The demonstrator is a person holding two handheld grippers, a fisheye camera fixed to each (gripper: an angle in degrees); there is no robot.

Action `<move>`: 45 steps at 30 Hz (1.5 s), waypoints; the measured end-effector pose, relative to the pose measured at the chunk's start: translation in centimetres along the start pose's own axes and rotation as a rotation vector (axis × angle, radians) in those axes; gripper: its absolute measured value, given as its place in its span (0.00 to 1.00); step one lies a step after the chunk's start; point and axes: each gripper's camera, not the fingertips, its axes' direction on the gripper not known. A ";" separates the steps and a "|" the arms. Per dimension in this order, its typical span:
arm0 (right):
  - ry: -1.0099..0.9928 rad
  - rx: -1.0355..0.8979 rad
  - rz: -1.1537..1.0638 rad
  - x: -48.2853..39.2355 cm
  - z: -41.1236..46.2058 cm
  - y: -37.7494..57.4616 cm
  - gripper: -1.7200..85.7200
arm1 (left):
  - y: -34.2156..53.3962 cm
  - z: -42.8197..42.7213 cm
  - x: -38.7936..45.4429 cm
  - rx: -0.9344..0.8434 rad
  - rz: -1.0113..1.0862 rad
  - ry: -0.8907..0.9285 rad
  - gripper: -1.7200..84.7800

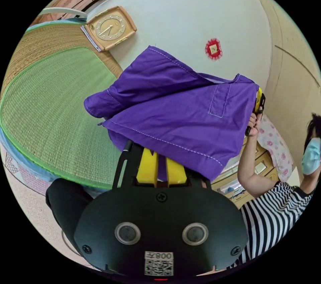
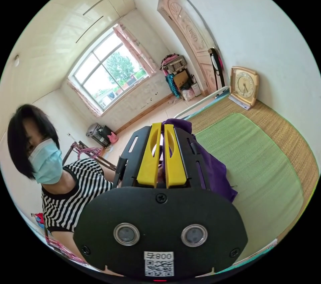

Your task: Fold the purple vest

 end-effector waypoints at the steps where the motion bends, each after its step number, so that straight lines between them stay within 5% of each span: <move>1: 0.001 -0.006 -0.014 -0.1 0.7 -1.1 0.03 | -0.8 -0.8 0.3 0.023 -0.011 0.008 0.02; 9: -0.111 0.083 -0.045 1.1 1.5 -9.0 0.03 | -9.1 -8.1 5.4 0.247 0.085 0.023 0.01; 18: -0.105 0.429 -0.091 4.8 -10.2 -7.6 0.03 | -18.2 -9.9 19.8 0.293 0.468 -0.024 0.02; 21: -0.006 0.546 0.066 10.9 -15.0 -0.7 0.03 | -18.3 -5.9 23.4 0.159 0.570 -0.020 0.02; 26: 0.335 0.574 0.668 26.3 -20.5 17.6 0.03 | -14.2 6.5 24.0 -0.300 0.711 -0.214 0.02; 29: 0.316 0.653 0.892 30.5 -20.9 27.8 0.02 | -12.4 10.5 21.2 -0.483 0.624 -0.263 0.02; 36: 0.276 0.502 0.953 34.3 -14.4 31.6 0.02 | -12.4 10.2 15.1 -0.589 0.327 -0.304 0.03; 45: 0.407 0.067 0.714 43.6 -4.3 14.2 0.09 | -18.5 11.9 10.7 -0.549 0.114 -0.517 0.10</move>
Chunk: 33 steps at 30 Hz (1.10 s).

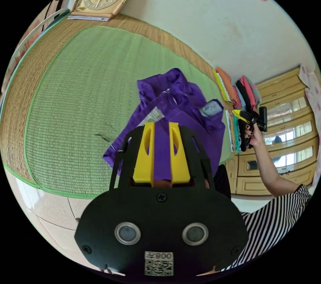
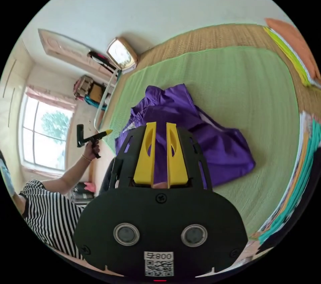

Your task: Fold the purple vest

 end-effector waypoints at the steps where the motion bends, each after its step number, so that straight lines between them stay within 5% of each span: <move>1: 0.041 -0.032 -0.035 -1.0 1.8 -2.3 0.09 | -1.3 0.4 -0.3 -0.003 -0.023 -0.016 0.10; 8: 0.318 -0.171 -0.124 -3.6 11.5 -12.4 0.10 | -7.6 3.3 -1.2 -0.074 -0.089 -0.154 0.09; 16: 0.387 -0.285 -0.083 -1.4 19.1 -14.1 0.06 | -11.1 4.4 -0.6 -0.088 -0.035 -0.217 0.04; 25: 0.326 -0.255 -0.069 -1.1 18.7 -13.5 0.02 | -14.0 2.9 0.0 -0.034 -0.055 -0.078 0.02; 33: 0.187 -0.011 -0.148 -4.1 9.1 -10.2 0.02 | -17.4 -3.0 3.2 0.160 0.075 0.025 0.02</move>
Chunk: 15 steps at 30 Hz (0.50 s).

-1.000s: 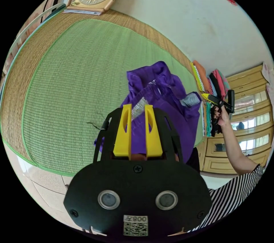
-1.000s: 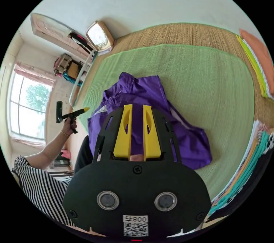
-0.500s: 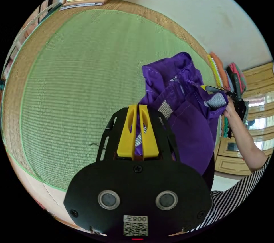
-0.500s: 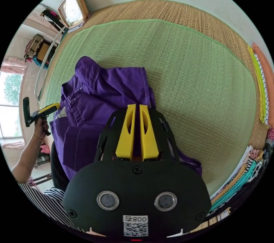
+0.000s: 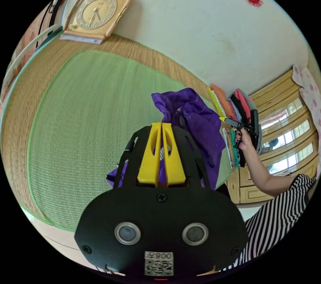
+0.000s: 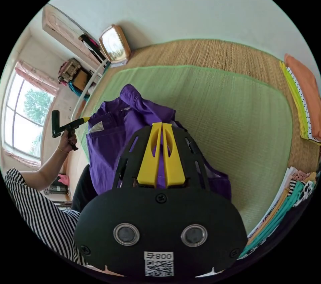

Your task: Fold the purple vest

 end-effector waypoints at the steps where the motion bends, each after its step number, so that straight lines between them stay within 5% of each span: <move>1: -0.013 0.048 0.002 0.0 -2.1 0.5 0.02 | -1.2 -0.9 0.7 0.037 0.037 0.005 0.02; 7: 0.028 0.216 0.073 2.4 -9.2 -0.6 0.02 | -9.6 -1.8 4.0 0.141 0.169 -0.035 0.03; 11: 0.074 0.155 0.244 7.9 -8.6 -3.5 0.02 | -13.5 1.4 5.2 0.064 0.201 -0.194 0.05; 15: 0.088 0.111 0.284 10.0 -7.2 -2.1 0.03 | -12.4 3.5 3.7 -0.011 0.180 -0.157 0.07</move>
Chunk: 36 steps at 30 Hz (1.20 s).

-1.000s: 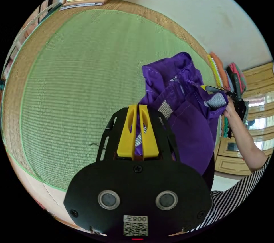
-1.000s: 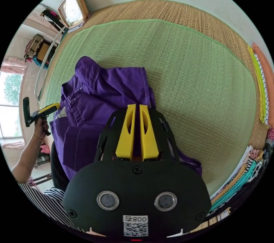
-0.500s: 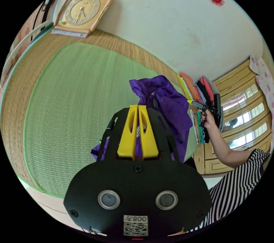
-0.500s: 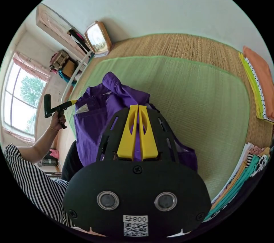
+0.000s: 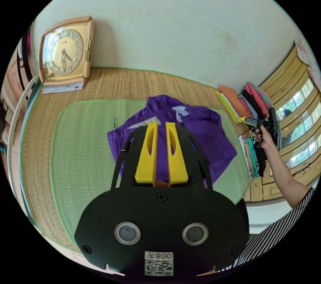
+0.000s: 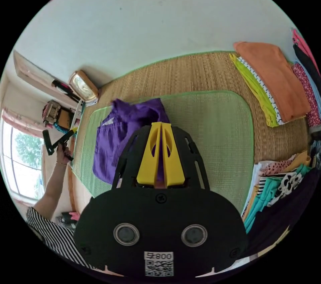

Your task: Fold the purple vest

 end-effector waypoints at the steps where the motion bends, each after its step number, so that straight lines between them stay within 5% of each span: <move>1: -0.013 -0.002 -0.046 -0.3 0.5 1.2 0.04 | 1.1 0.7 -0.7 -0.022 -0.014 -0.004 0.08; 9: -0.005 -0.189 -0.459 -11.2 8.0 8.0 0.15 | 4.8 4.2 -6.4 -0.155 -0.264 -0.002 0.11; 16: 0.298 -0.267 -0.781 -17.9 14.5 15.9 0.17 | 4.5 7.2 -7.3 -0.236 -0.277 -0.132 0.11; 27: 0.321 -0.220 -0.714 -14.3 12.2 16.8 0.03 | 7.5 6.7 -6.9 -0.127 -0.259 -0.096 0.03; 36: 0.109 -0.033 -0.542 -7.0 -2.3 16.0 0.02 | 10.4 0.5 -1.9 0.068 0.012 0.075 0.03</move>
